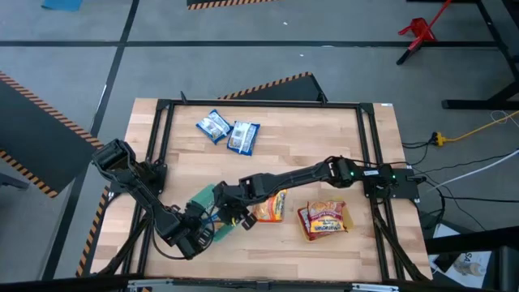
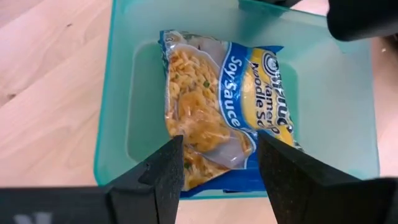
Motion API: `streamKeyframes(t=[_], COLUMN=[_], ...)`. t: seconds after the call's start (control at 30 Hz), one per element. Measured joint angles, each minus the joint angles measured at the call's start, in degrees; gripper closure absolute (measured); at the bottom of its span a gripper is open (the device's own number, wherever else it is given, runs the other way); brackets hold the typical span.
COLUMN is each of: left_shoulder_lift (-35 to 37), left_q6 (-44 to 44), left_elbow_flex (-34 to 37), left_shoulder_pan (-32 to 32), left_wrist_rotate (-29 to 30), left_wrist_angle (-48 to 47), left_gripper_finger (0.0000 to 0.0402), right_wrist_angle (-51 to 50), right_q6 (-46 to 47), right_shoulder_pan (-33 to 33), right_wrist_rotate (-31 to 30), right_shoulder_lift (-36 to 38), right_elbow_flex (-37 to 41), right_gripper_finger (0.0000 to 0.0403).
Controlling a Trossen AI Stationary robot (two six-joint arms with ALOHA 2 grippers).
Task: Sort Maruchan noodles
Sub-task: Adjust the green bin
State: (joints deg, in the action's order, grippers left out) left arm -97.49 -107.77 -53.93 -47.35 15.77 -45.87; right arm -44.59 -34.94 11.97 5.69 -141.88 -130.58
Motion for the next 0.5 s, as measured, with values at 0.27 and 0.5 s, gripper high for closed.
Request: streamKeyframes(t=[0.27, 0.5], left_shoulder_lift=[0.00, 0.03], left_q6=[0.77, 3.82], left_elbow_flex=[0.00, 0.00], left_shoulder_pan=[0.11, 0.37], left_wrist_rotate=[0.02, 0.01], left_wrist_angle=[0.32, 1.14], left_gripper_finger=[0.0402, 0.0402], right_wrist_angle=[1.96, 7.51], right_q6=[-1.99, -2.96], right_shoulder_pan=[-0.07, -0.02], right_wrist_rotate=[-1.39, -7.16], right_shoulder_lift=[-2.65, -3.80], right_elbow_flex=[0.06, 0.11], right_gripper_finger=[0.0217, 0.0217])
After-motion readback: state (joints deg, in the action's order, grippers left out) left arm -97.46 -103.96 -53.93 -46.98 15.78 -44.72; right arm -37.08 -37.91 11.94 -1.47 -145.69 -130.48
